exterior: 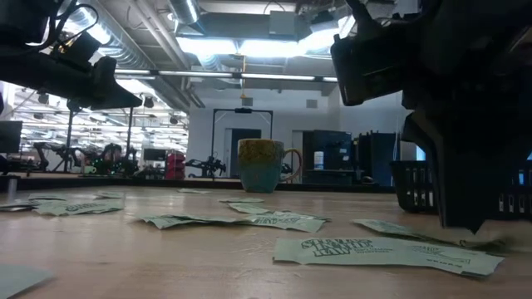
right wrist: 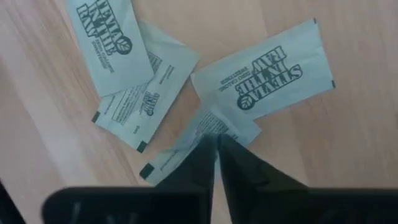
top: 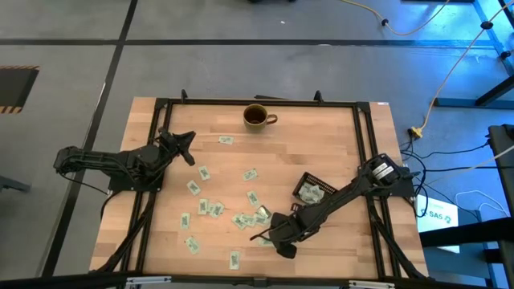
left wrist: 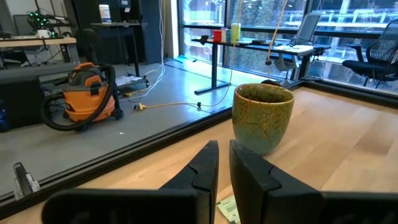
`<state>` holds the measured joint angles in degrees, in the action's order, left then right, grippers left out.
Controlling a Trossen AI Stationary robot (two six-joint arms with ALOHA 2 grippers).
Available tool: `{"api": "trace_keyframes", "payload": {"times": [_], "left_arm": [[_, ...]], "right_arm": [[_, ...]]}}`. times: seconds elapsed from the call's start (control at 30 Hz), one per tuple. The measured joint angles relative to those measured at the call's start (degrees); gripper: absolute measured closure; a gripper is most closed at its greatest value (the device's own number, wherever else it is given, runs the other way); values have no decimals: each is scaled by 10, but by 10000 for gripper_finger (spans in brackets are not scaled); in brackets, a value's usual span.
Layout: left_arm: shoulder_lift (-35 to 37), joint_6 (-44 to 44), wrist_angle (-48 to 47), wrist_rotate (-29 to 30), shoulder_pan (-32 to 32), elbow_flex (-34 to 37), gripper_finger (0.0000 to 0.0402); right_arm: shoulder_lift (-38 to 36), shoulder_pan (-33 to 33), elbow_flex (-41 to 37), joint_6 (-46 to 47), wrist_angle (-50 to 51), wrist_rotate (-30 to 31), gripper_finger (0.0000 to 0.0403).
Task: Pick and place Stevia / Truvia into bins
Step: Put the stevia packet into the black bin
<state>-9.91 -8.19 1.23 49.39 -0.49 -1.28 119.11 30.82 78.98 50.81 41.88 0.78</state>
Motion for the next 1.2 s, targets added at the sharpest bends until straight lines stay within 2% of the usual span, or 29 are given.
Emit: {"api": "trace_keyframes", "payload": {"times": [0.17,0.33,0.47,0.67,0.8,1.03,1.2], "left_arm": [[0,0,0,0,0,0,368],[0,0,0,0,0,0,368],[0,0,0,0,0,0,368],[0,0,0,0,0,0,368],[0,0,0,0,0,0,368],[0,0,0,0,0,0,368],[0,0,0,0,0,0,368]], "right_arm": [[0,0,0,3,3,-1,392],[-1,1,0,59,21,-5,399],[-11,3,-4,60,13,-3,401],[-39,3,-9,62,20,6,402],[-74,2,-6,75,21,36,402],[-129,-11,-6,140,128,52,403],[-140,-15,-5,125,88,45,393]]}}
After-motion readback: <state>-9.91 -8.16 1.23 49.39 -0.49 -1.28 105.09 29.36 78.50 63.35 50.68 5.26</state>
